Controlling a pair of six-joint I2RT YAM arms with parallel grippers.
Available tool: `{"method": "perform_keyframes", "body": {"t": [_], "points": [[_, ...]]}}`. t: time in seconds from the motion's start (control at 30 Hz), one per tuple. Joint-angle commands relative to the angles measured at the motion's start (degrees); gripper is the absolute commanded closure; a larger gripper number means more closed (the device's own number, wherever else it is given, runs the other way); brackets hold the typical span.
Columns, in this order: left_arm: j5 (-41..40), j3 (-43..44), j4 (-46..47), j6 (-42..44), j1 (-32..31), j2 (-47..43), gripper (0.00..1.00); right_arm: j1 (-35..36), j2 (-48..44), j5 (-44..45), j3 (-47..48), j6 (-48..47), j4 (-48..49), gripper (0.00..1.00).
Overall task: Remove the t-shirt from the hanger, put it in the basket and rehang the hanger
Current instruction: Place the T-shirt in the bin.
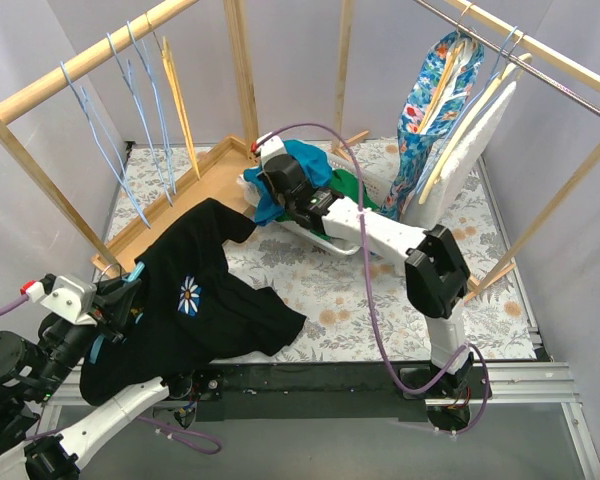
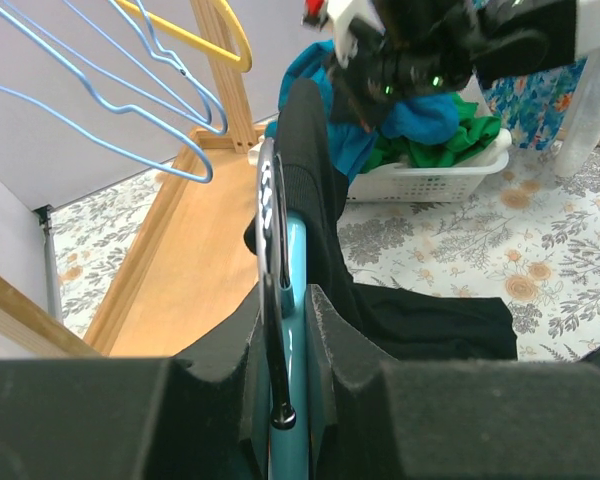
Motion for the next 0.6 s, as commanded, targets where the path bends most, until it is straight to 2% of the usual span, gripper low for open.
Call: {"method": "perform_keyframes", "body": {"t": [0.0, 0.27, 0.57], "points": [[2.34, -0.87, 5.32, -0.21, -0.37, 1.05, 1.00, -3.23, -7.06, 6.95, -0.21, -0.98, 3.72, 0.99], [5.24, -3.77, 8.92, 0.31, -0.37, 2.45, 1.00, -8.94, -5.58, 4.05, -4.69, 0.25, 1.52, 0.99], [9.81, -6.23, 14.11, 1.81, -0.37, 5.53, 1.00, -9.03, -2.06, -6.48, -16.28, 6.31, 2.31, 0.99]]}}
